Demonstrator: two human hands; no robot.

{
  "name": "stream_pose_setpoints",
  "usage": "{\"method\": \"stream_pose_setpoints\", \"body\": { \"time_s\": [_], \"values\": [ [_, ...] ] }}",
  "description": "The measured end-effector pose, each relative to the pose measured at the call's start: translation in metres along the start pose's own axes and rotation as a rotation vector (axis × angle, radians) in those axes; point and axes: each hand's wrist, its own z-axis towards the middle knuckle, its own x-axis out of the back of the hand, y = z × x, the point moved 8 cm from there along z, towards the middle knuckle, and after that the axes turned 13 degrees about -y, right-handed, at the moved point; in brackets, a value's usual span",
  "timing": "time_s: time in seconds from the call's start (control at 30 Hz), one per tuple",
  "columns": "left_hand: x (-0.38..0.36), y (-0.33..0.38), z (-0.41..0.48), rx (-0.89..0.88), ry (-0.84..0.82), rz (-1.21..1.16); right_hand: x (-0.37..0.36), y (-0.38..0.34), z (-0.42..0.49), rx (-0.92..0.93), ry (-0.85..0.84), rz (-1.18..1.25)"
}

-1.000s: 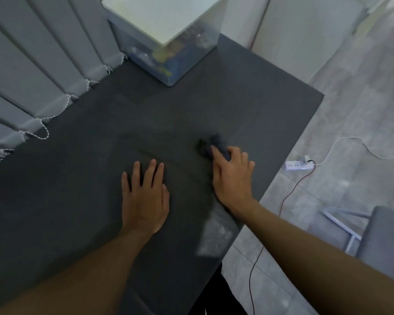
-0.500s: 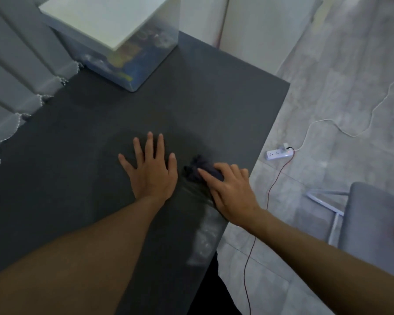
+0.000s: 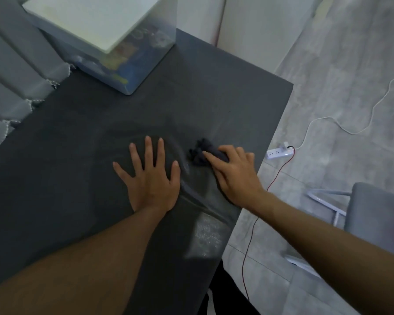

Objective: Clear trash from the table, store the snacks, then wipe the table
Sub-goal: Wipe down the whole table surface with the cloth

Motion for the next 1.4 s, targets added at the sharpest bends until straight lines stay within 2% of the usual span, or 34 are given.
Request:
{"method": "stream_pose_setpoints", "body": {
  "time_s": [0.07,0.1,0.17,0.23,0.27,0.3,0.33,0.43,0.5,0.57,0.67,0.7,0.73,0.77,0.87,0.93,1.0,1.1,1.13,1.17,1.2,1.3,1.33,1.4],
  "values": [
    [0.000,0.000,0.000,-0.002,0.006,-0.002,0.004,0.013,0.015,0.076,-0.023,-0.071],
    [0.001,0.001,0.000,-0.005,0.008,-0.004,0.008,0.027,0.026,0.028,0.003,-0.091],
    [0.002,0.002,0.000,-0.009,0.002,-0.008,0.020,0.065,0.050,-0.245,0.086,-0.017],
    [0.001,0.002,-0.001,-0.008,-0.006,0.000,0.019,0.087,0.059,-0.564,0.137,0.164],
    [0.001,0.001,-0.002,-0.008,-0.006,0.009,0.017,0.081,0.061,-0.628,0.141,0.199],
    [0.001,0.001,-0.001,-0.005,-0.007,0.015,0.015,0.067,0.063,-0.607,0.137,0.196],
    [0.001,0.000,-0.001,-0.001,-0.008,0.019,0.012,0.046,0.065,-0.512,0.126,0.182],
    [0.001,-0.001,0.000,0.011,-0.016,0.029,0.000,-0.007,0.063,-0.034,0.028,0.041],
    [0.001,-0.001,0.001,0.014,-0.024,0.030,0.002,-0.005,0.075,0.139,0.004,-0.069],
    [0.001,-0.001,0.001,0.007,-0.026,0.027,0.011,0.018,0.101,0.044,0.044,-0.094],
    [0.002,0.000,0.002,0.007,-0.035,0.036,0.017,0.054,0.135,-0.356,0.080,0.101],
    [0.002,-0.001,0.002,0.010,-0.040,0.041,0.015,0.051,0.138,-0.428,0.073,0.140],
    [0.001,-0.001,0.002,0.013,-0.044,0.043,0.012,0.037,0.139,-0.421,0.063,0.138],
    [0.001,-0.002,0.003,0.016,-0.048,0.047,0.009,0.017,0.138,-0.339,0.049,0.123],
    [0.000,-0.003,0.004,0.025,-0.060,0.062,-0.003,-0.033,0.132,0.118,-0.029,0.030],
    [0.001,-0.001,0.004,0.018,-0.066,0.055,0.000,-0.030,0.147,0.268,-0.045,-0.042],
    [0.002,-0.002,0.004,0.016,-0.065,0.057,0.009,-0.008,0.177,0.166,-0.002,-0.075],
    [0.003,-0.001,0.003,0.020,-0.075,0.063,0.016,0.023,0.215,-0.258,0.023,0.097],
    [0.004,-0.001,0.002,0.022,-0.076,0.062,0.015,0.017,0.218,-0.322,0.022,0.127],
    [0.004,-0.002,0.002,0.024,-0.078,0.064,0.013,0.003,0.217,-0.298,0.013,0.125],
    [0.004,-0.002,0.002,0.026,-0.081,0.066,0.010,-0.016,0.214,-0.194,0.003,0.106],
    [0.005,-0.002,0.002,0.024,-0.081,0.065,-0.003,-0.055,0.199,0.250,-0.086,-0.028],
    [0.005,-0.002,0.002,0.023,-0.083,0.065,-0.002,-0.053,0.203,0.320,-0.098,-0.069],
    [0.006,-0.002,0.002,0.020,-0.076,0.067,0.007,-0.033,0.224,0.270,-0.051,-0.110]
  ]
}}
